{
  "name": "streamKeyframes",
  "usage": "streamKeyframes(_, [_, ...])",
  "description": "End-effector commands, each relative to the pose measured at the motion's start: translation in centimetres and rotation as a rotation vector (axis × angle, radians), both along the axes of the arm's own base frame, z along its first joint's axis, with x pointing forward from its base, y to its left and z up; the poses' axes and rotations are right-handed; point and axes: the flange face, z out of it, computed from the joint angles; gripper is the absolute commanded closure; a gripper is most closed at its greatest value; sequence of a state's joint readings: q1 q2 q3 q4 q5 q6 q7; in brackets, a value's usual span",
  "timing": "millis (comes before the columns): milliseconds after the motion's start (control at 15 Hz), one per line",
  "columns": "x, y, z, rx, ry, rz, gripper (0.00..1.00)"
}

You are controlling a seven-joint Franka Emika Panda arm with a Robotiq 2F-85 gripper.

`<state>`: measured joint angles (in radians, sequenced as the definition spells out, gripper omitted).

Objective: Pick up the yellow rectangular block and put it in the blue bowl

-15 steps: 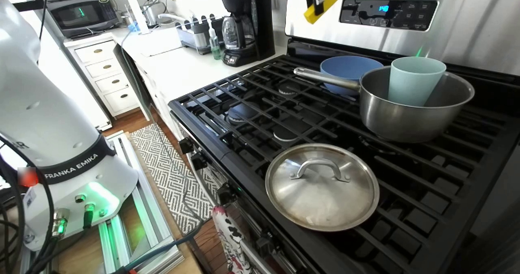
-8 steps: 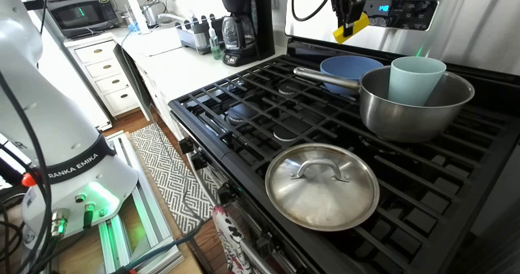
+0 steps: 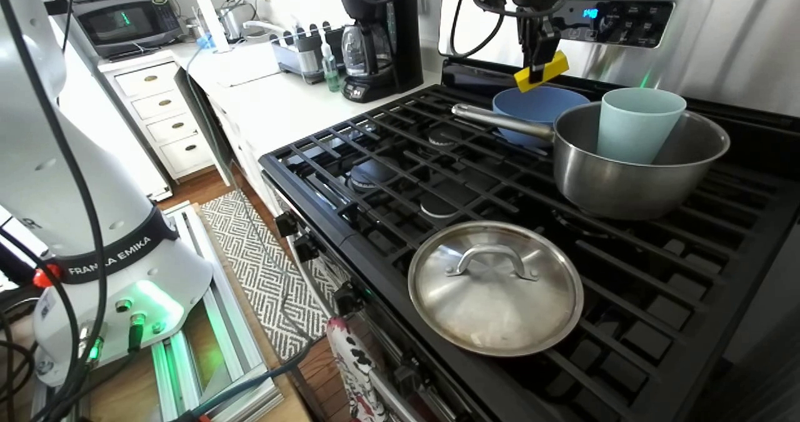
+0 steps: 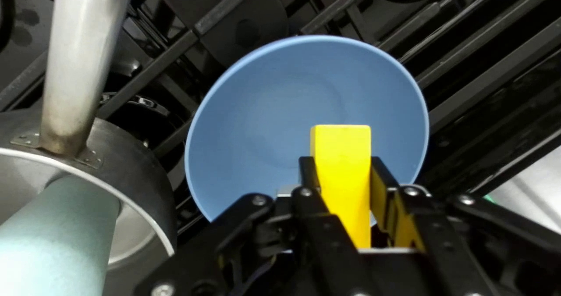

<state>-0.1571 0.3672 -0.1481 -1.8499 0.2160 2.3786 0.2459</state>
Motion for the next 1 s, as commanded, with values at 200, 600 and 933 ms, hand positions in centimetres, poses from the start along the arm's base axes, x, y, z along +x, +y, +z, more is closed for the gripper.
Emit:
streamKeyframes(200, [0.9,-0.7,-1.5,0.04,0.016,-0.056,0.55])
streamKeyframes(600, [-0.5,1.1,0.5,0.036,-0.025,0.0,0.08])
streamKeyframes(933, [-0.6,2.8,0.8,0.011,-0.011,0.104,0.0])
